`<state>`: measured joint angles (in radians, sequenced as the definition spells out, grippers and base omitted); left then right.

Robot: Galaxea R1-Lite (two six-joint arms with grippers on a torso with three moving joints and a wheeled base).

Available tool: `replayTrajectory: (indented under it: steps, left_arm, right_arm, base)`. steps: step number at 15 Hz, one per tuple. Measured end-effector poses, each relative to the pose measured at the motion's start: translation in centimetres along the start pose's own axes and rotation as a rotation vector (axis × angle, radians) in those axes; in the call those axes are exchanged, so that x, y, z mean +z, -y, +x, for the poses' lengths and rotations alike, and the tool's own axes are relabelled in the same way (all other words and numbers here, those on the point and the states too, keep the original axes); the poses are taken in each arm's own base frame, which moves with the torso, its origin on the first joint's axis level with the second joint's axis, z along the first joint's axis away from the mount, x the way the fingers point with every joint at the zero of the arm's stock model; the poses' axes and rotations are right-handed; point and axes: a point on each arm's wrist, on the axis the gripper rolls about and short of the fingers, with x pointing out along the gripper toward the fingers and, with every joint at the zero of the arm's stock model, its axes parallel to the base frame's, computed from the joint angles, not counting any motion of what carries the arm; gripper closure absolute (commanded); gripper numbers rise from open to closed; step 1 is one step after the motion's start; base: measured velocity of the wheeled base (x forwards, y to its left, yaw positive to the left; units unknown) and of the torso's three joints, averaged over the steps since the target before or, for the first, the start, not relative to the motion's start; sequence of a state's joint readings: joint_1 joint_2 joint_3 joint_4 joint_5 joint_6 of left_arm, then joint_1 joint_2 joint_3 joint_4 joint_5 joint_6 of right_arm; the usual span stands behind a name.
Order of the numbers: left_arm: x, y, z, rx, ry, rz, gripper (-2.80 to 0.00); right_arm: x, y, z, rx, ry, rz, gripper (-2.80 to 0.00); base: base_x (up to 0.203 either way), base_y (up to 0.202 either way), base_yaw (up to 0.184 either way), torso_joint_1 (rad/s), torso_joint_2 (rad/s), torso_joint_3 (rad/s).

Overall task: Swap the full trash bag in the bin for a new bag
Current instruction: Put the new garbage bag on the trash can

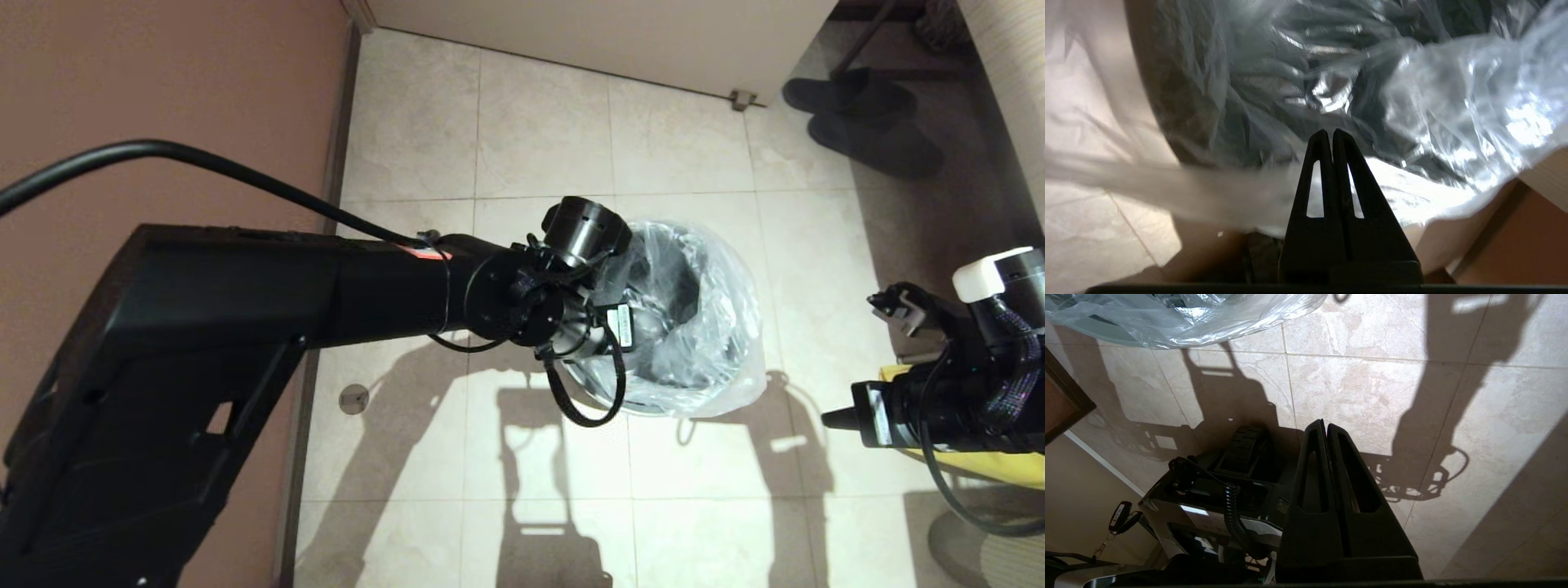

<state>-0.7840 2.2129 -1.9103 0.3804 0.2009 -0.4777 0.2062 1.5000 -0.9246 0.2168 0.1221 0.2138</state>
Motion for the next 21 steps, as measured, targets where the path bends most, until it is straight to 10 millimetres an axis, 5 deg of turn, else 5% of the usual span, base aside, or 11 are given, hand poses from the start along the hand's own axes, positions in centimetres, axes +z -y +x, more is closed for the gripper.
replayTrajectory:
  steps: [6,9,13,14,21]
  left_arm:
    - [0.2,-0.1,-0.9,0.000,-0.027,-0.041,0.00]
    - [0.9,-0.1,-3.0,0.076,0.037,-0.153,0.00]
    - [-0.5,1.2,-5.8,0.145,-0.019,-0.239,0.00]
    - [-0.5,1.6,-6.3,0.131,-0.017,-0.251,-2.80]
    - [-1.3,1.0,-3.3,0.172,-0.048,-0.289,-2.80]
  right_arm:
    - [-0.5,0.3,-0.1,-0.008,-0.007,0.008,0.00]
    - [-0.8,0.5,0.0,-0.013,-0.017,0.014,0.00]
    - [-1.6,0.8,0.3,-0.018,-0.042,0.019,0.00]
    - [-1.7,0.8,0.3,-0.019,-0.046,0.019,0.00]
    - [-1.9,0.8,0.1,-0.022,-0.043,0.018,0.00]
  base:
    - [0.000,0.000,0.000,0.000,0.00,0.000]
    - [0.000,0.000,0.000,0.000,0.00,0.000]
    - [0.000,0.000,0.000,0.000,0.00,0.000]
    - [0.000,0.000,0.000,0.000,0.00,0.000]
    - [0.000,0.000,0.000,0.000,0.00,0.000]
